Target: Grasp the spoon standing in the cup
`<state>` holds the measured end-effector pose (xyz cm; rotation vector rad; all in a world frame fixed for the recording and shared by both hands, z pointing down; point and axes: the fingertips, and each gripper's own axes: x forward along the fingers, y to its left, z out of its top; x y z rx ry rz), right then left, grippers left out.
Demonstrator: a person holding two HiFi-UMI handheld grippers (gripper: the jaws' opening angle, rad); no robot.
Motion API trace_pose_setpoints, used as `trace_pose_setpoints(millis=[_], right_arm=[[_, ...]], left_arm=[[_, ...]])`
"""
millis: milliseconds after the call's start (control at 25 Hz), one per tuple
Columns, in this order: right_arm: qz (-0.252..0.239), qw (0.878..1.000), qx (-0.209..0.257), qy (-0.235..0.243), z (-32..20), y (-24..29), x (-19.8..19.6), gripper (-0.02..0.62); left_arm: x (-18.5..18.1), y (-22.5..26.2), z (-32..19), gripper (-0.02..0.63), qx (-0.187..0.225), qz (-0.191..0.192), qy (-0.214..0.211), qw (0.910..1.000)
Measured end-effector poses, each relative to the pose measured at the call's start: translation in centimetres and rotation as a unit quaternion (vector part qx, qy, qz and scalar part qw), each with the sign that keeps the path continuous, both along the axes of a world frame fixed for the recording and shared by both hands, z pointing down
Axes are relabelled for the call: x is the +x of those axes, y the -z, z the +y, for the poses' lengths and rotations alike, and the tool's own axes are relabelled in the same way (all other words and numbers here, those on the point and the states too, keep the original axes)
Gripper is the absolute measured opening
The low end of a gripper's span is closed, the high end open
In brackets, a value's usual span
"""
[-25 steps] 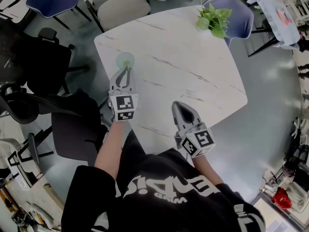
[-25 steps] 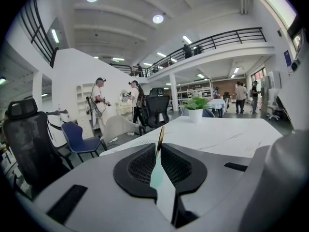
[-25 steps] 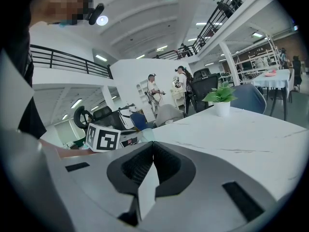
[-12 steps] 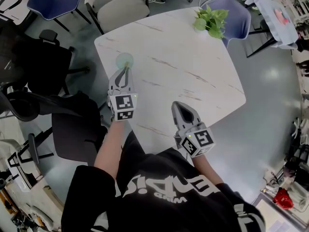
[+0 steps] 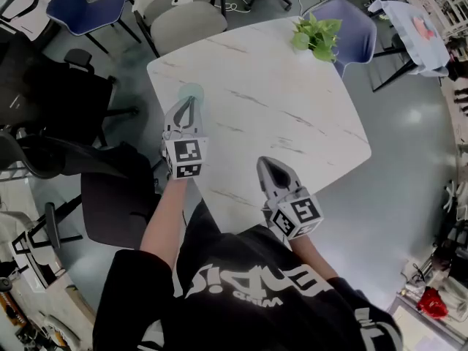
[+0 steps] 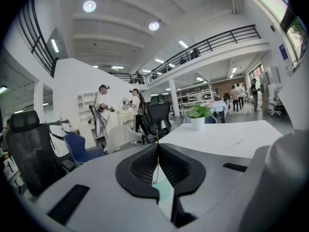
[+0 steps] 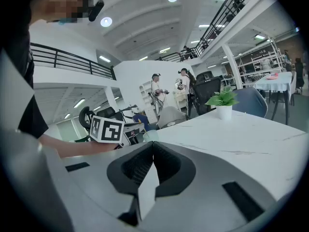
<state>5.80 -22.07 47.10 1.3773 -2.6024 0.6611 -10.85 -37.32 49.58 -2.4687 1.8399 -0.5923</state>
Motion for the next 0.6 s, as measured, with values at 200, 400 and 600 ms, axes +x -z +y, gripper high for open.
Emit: trace_pose_setpoints(millis=[200, 400, 600], right_arm=[[0.000, 1.000, 0.004, 0.004, 0.5, 0.4, -0.2, 0.013], [0.000, 1.000, 0.010, 0.004, 0.9, 0.8, 0.0, 0.012], [-0.002, 1.000, 0.015, 0.005, 1.7, 1.1, 0.0, 0.013]], left_arm=[[0.4, 2.6, -0.4, 0.020, 0.025, -0.002, -0.009, 0.9996], [0.5, 4.6, -0.4, 0.020, 0.040, 0.005, -0.011, 0.9991], [0.7, 6.3, 0.7, 0.020, 0.049, 0.018, -0.015, 0.9985]])
